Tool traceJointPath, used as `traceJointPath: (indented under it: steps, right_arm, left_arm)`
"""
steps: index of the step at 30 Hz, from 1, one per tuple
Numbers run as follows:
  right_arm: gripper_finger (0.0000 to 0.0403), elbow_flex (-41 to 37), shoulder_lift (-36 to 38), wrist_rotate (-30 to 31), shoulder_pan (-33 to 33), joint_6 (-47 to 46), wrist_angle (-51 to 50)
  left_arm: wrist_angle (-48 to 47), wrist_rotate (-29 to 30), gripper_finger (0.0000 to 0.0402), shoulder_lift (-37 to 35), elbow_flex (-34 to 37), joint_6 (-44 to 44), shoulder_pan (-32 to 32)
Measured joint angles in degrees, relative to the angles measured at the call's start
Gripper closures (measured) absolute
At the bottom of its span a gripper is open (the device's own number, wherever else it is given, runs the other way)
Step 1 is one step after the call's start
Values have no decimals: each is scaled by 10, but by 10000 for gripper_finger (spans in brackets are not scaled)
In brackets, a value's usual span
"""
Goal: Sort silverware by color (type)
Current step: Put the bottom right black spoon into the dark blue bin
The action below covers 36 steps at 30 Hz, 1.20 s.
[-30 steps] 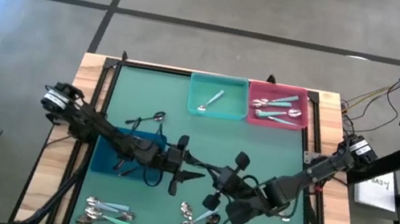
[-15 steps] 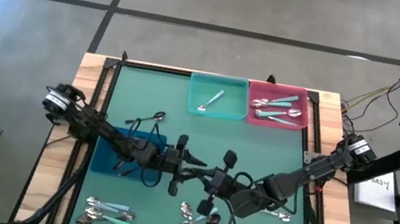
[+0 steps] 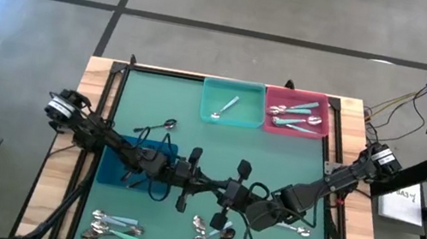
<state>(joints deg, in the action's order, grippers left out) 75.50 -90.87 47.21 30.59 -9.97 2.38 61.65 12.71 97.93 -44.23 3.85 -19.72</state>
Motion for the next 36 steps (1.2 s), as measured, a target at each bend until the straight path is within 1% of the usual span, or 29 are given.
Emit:
traceJointPath:
  steps: [4,7,9,15,18,20,22,24,26,28,31,33,36]
  right_arm:
    - [392,0,0,-1,0,-35,-13]
    - [378,0,3,-24,-1,-48,-38]
    - [361,0,4,-41,0,-60,-56]
    - [291,0,15,-44,1,-74,-101]
    - [261,0,28,-57,5,-111,-150]
    - [247,0,42,-95,9,-158,-195]
    - [239,0,56,-147,13,-224,-253]
    - [237,0,61,-200,17,-292,-312]
    - [239,0,62,-238,25,-351,-372]
    - [242,-1,59,-260,37,-407,-433]
    - [248,-4,55,-295,53,-483,-511]
    - [252,-11,55,-317,60,-529,-546]
    - [256,-16,55,-339,73,-581,-593]
  left_arm:
    - [-3,-1,399,0,0,10,-3]
    - [-6,-3,401,0,0,12,-5]
    - [3,-4,401,-3,0,14,-8]
    - [-16,-2,401,-10,0,13,-12]
    - [-76,-3,401,-32,2,14,-14]
    - [-151,-2,401,-58,4,20,-15]
    - [-247,2,401,-89,4,37,-16]
    - [-368,12,401,-130,4,63,-22]
    - [-500,27,401,-170,3,99,-28]
    - [-638,43,401,-210,3,154,-35]
    - [-811,58,401,-265,3,250,-43]
    - [-909,68,401,-294,2,306,-51]
    - [-1033,66,401,-326,2,370,-57]
